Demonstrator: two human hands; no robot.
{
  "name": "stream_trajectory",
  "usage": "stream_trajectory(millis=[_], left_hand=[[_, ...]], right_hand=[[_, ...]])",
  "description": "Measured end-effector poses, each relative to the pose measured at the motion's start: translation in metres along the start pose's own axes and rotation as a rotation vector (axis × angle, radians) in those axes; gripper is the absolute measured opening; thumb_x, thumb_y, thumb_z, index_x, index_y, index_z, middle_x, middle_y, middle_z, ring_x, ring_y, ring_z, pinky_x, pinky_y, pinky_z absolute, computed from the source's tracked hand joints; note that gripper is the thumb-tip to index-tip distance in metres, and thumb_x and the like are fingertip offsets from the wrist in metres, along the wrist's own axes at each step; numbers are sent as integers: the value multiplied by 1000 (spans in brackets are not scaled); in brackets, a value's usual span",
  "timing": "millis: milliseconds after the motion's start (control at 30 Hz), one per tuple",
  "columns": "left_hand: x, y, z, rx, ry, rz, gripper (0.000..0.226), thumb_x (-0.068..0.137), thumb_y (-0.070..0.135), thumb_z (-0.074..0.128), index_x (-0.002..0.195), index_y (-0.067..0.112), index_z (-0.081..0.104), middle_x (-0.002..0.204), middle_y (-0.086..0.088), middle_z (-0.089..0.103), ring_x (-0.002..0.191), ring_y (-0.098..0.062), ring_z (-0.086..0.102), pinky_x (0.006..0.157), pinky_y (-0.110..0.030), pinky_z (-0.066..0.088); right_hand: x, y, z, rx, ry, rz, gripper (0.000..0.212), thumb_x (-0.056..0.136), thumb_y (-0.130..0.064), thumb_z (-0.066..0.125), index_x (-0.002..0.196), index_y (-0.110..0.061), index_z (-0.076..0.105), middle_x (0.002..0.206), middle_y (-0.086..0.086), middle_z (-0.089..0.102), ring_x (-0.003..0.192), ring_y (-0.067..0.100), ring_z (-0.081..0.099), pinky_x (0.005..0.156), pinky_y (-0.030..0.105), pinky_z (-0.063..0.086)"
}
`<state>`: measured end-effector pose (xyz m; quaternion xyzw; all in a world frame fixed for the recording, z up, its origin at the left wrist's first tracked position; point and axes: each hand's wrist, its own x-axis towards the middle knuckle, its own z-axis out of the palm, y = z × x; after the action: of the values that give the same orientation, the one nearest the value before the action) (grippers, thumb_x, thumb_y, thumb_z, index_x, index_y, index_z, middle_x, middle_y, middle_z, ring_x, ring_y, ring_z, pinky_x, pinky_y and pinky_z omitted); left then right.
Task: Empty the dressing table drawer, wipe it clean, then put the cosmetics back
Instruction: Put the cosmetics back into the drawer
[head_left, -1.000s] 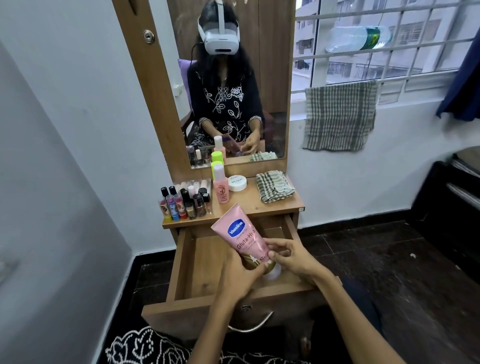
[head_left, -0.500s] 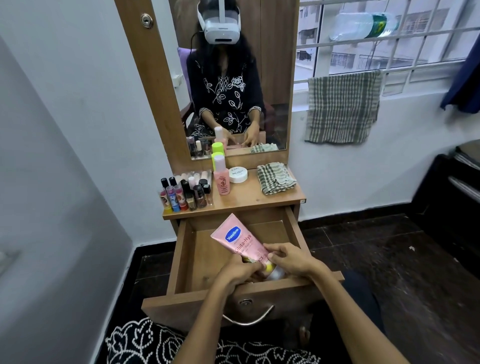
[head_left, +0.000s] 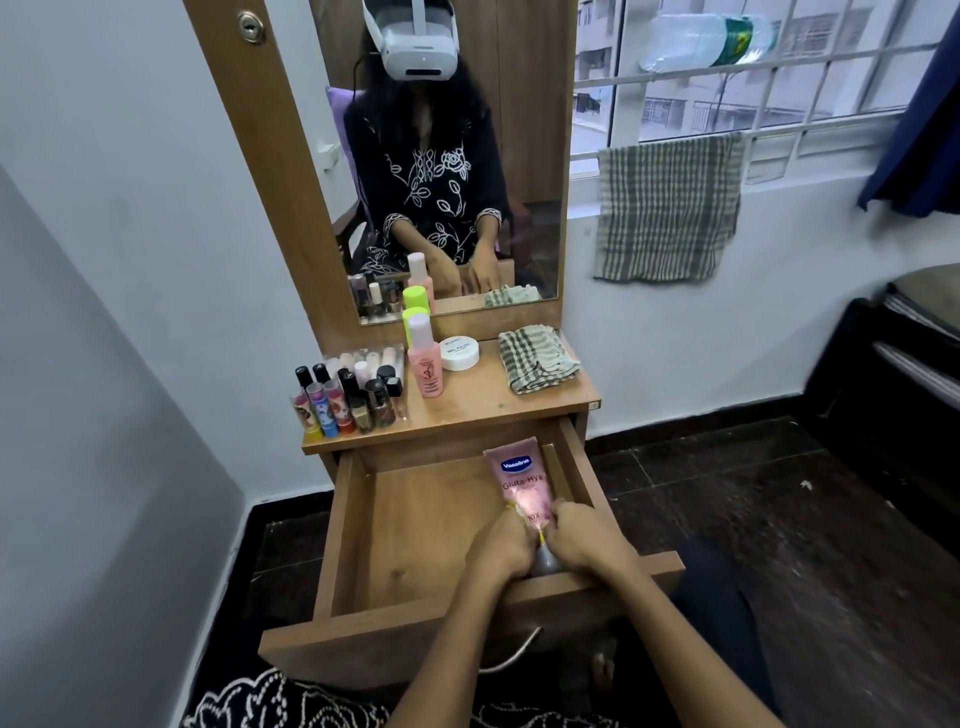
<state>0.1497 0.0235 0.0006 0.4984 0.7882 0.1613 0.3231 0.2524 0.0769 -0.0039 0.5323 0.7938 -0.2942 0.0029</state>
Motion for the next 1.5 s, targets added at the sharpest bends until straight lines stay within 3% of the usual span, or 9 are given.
stream_trajectory(millis=[200,433,733,833,967,1067,1167,1367,1500], left_hand=[[6,-2,6,66,-12,88,32,95,28,44,123,12,50,120,-14,60,106,-32,57,88,-36,44],[10,-6,9,18,-92,162,30,93,21,50,121,11,52,121,-14,61,106,-28,58,89,-34,45],[12,-6,11,23,-141,192,34,93,13,49,126,8,52,124,-15,60,112,-29,56,95,-35,44],[12,-5,11,25,-154,194,33,93,12,49,125,7,52,122,-16,61,111,-31,56,93,-35,44],[10,-3,8,30,-150,182,29,93,12,49,121,5,53,116,-19,63,107,-32,58,87,-33,43],[7,-2,6,26,-145,141,23,93,11,48,111,2,59,111,-20,64,104,-32,59,84,-34,45],[4,0,5,43,-80,91,21,94,14,48,104,1,61,109,-20,65,103,-33,59,81,-34,44],[-8,3,4,10,181,-6,24,95,27,47,113,12,52,115,-10,60,105,-26,57,76,-31,39],[-17,0,2,-65,367,37,31,97,27,45,124,13,51,116,-7,60,101,-19,56,77,-25,38]], right_hand=[[-3,-3,6,35,121,112,43,94,-24,42,135,-13,43,120,7,60,108,23,58,86,31,45],[-10,-6,6,73,201,167,24,90,-24,49,111,-17,59,102,3,63,93,19,61,72,29,47],[-16,-7,5,81,325,154,13,88,-25,55,97,-17,59,86,-2,56,77,16,57,62,27,44],[-17,-9,4,97,327,159,12,87,-27,56,95,-18,58,88,-1,58,80,18,59,64,29,49],[-18,-10,3,79,335,167,14,86,-30,56,94,-18,57,92,3,59,84,22,60,63,30,43],[-19,-10,3,65,364,145,15,88,-29,56,95,-17,58,92,2,60,76,18,53,62,28,40],[-21,-10,2,63,388,129,13,89,-27,55,95,-16,58,90,1,60,73,15,51,59,25,40],[-27,-12,0,107,473,53,16,89,-30,56,91,-16,62,88,2,65,79,18,63,65,29,52],[-29,-11,1,140,488,-5,16,89,-29,56,95,-17,65,89,0,67,78,17,62,65,29,52]])
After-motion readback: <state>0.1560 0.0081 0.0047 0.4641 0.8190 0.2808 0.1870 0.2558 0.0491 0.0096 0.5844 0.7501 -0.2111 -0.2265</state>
